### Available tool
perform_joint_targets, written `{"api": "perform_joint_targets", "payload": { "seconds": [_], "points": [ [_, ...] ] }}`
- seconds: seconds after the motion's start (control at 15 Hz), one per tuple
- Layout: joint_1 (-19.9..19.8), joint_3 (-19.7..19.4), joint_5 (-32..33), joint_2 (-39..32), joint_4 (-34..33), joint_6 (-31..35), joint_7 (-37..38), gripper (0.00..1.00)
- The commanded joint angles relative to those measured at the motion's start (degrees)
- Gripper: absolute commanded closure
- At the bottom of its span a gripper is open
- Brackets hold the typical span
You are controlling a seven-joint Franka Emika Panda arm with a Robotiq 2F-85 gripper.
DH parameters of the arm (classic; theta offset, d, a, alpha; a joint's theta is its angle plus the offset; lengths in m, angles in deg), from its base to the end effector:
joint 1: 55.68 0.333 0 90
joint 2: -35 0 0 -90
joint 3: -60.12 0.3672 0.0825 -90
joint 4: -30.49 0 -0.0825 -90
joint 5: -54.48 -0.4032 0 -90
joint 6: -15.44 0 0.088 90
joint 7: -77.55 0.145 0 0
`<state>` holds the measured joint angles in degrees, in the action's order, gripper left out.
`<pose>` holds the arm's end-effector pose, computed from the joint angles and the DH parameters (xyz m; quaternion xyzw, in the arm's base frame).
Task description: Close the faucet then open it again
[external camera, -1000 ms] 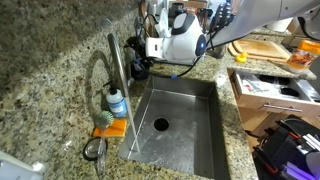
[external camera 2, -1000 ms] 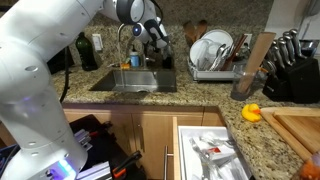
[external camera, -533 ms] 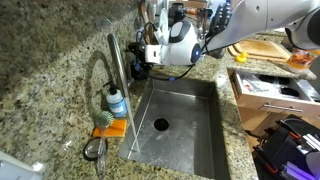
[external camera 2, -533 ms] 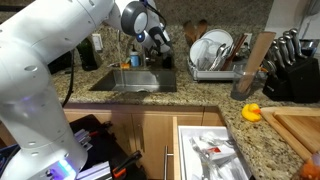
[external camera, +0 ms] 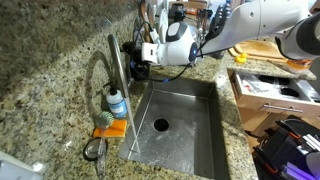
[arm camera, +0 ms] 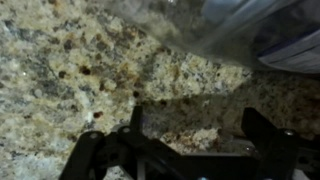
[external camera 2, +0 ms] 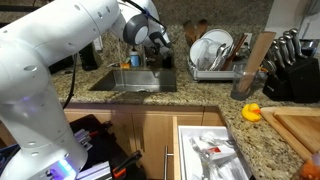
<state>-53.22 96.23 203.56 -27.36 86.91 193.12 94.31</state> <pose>0.7779 0.3833 0.2884 0.3370 0.7403 0.4834 0.3237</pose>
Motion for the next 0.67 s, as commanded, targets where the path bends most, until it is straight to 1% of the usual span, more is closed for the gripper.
{"api": "perform_joint_targets", "payload": {
  "seconds": [0.0,0.13,0.2,0.33,0.47,0.6],
  "points": [
    [-0.1,4.7,0.0,-5.9,-8.0,7.5,-6.1,0.0],
    [-1.0,6.8,0.0,-7.8,-9.9,9.2,-7.3,0.0],
    [-1.3,6.2,0.0,-7.3,-8.8,9.1,-5.5,0.0],
    [-2.0,5.4,-2.9,-7.0,-7.5,10.3,-2.4,0.0],
    [-2.1,6.0,-5.8,-7.0,-7.2,11.2,-0.2,0.0],
    [-1.6,7.7,-7.1,-7.8,-8.8,13.5,-0.4,0.0]
  ]
}}
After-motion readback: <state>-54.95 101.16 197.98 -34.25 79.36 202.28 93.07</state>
